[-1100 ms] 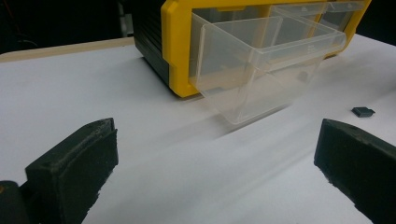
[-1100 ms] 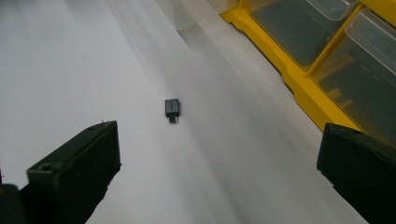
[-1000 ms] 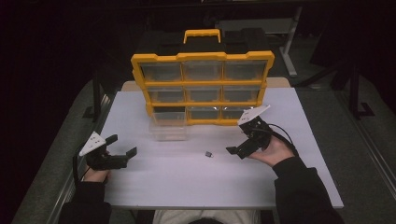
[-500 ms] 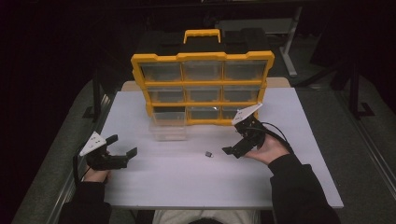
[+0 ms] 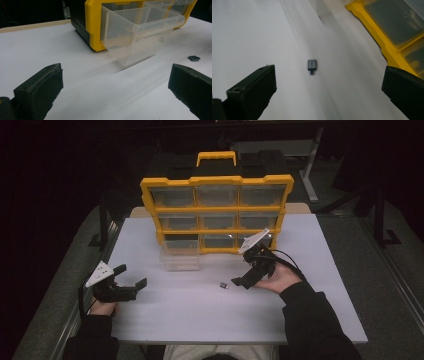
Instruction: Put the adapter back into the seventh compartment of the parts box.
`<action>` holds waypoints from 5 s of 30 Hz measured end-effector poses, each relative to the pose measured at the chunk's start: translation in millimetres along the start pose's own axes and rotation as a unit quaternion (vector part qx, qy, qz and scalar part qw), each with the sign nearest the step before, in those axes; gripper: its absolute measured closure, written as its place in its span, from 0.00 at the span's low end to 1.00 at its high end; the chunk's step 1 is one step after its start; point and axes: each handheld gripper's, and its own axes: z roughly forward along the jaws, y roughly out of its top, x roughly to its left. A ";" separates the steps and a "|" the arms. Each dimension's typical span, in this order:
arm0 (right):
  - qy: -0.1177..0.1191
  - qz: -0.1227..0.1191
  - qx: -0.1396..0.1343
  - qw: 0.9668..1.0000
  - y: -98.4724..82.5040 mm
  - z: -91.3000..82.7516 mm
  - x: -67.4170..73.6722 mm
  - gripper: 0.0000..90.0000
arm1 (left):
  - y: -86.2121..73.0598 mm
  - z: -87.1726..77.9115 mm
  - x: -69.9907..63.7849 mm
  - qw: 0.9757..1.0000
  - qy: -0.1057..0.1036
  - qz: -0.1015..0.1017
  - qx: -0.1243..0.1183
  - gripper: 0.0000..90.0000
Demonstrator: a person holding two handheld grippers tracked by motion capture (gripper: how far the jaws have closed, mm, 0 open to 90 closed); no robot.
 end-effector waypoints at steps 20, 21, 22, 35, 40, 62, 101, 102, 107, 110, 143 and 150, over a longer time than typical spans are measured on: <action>0.020 -0.013 0.033 0.999 8.8 26.2 3.9 0.00 | -0.1 0.5 -0.3 1.000 -0.001 0.001 0.001 0.00; 0.021 -0.016 0.033 0.999 9.2 27.7 3.9 0.00 | -0.1 0.6 -0.3 1.000 -0.001 0.001 0.000 0.00; 0.021 -0.015 0.036 0.999 9.6 28.9 4.2 0.00 | -0.1 0.6 -0.3 1.000 -0.001 0.001 0.000 0.00; 0.031 -0.022 0.054 0.998 11.6 45.4 5.6 0.00 | -0.2 1.0 -0.4 1.000 -0.002 0.002 0.001 0.00; 0.035 -0.023 0.058 0.997 12.0 50.8 6.1 0.00 | -0.2 1.0 -0.4 1.000 -0.002 0.002 0.002 0.00; 0.069 -0.023 0.092 0.993 10.7 76.4 8.3 0.22 | -0.4 1.2 -0.5 1.000 -0.002 0.003 0.003 0.00; 0.063 -0.038 0.085 0.994 10.8 70.8 5.2 0.83 | -0.6 1.7 -0.7 1.000 -0.002 0.005 0.004 0.00; 0.064 -0.036 0.083 0.994 11.0 69.5 4.8 0.83 | -0.6 1.6 -0.7 1.000 -0.002 0.005 0.004 0.00; 0.063 -0.034 0.079 0.994 13.1 64.0 3.3 0.83 | -0.6 1.6 -0.7 1.000 -0.002 0.005 0.004 0.00; 0.065 -0.036 0.077 0.994 15.1 61.7 2.5 0.83 | -0.6 1.6 -0.7 1.000 -0.002 0.005 0.004 0.00; 0.056 -0.047 0.048 0.996 49.4 31.1 -0.4 0.83 | -0.6 1.4 -0.5 1.000 -0.002 0.005 0.004 0.00; 0.053 -0.051 0.043 0.996 55.4 25.8 -1.7 0.83 | -0.6 1.3 -0.6 1.000 -0.002 0.005 0.004 0.00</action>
